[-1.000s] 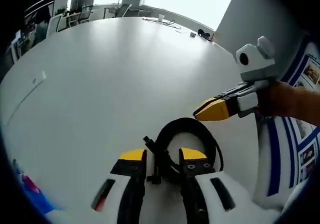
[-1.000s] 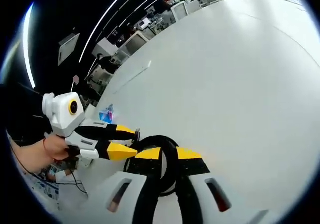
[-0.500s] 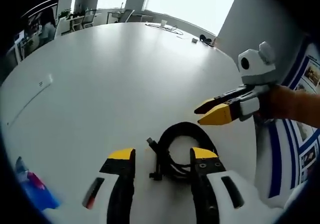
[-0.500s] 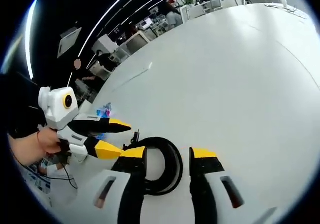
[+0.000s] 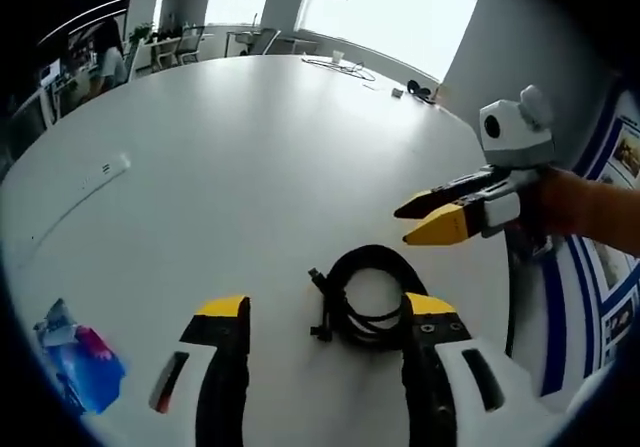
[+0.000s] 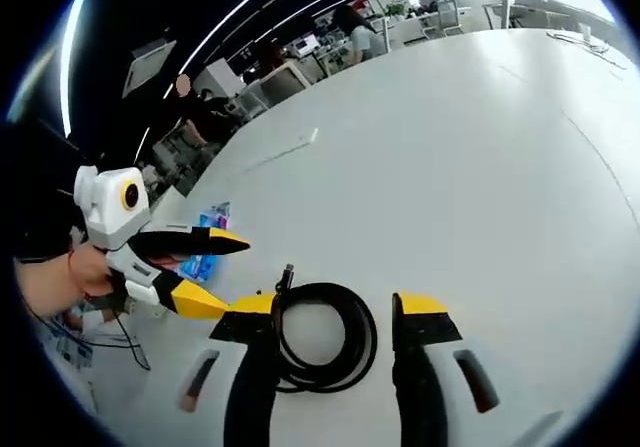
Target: Arrange the tabletop items into an orderly group along one side of the table until the central work area is clear of visible clutter.
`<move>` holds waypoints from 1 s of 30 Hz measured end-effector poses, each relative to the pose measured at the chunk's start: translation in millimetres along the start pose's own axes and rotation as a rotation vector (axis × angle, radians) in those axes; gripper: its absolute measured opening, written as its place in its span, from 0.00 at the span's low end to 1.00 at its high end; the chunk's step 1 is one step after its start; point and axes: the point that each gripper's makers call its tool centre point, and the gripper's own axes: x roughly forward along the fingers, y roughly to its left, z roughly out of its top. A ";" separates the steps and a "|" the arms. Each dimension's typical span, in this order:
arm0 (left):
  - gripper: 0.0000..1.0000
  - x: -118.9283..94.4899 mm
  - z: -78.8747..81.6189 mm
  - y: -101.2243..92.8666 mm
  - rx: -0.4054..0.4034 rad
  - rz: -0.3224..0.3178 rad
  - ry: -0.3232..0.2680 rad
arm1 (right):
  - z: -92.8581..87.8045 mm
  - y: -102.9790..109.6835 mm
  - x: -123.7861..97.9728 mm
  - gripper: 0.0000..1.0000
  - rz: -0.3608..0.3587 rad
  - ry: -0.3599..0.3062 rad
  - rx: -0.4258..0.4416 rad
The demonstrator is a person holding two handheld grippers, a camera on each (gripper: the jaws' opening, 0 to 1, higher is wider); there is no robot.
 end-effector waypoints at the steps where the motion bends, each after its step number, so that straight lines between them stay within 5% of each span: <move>1: 0.63 -3.5 -0.1 1.3 -0.001 0.006 0.000 | 1.3 0.8 -0.5 0.44 0.001 -0.002 -0.006; 20: 0.76 -66.7 2.0 26.9 -0.035 0.111 -0.077 | 24.1 34.7 -3.2 0.49 0.037 -0.028 -0.105; 30: 0.79 -102.3 -7.7 39.1 -0.061 0.169 -0.104 | 36.7 61.5 3.7 0.53 0.070 -0.008 -0.238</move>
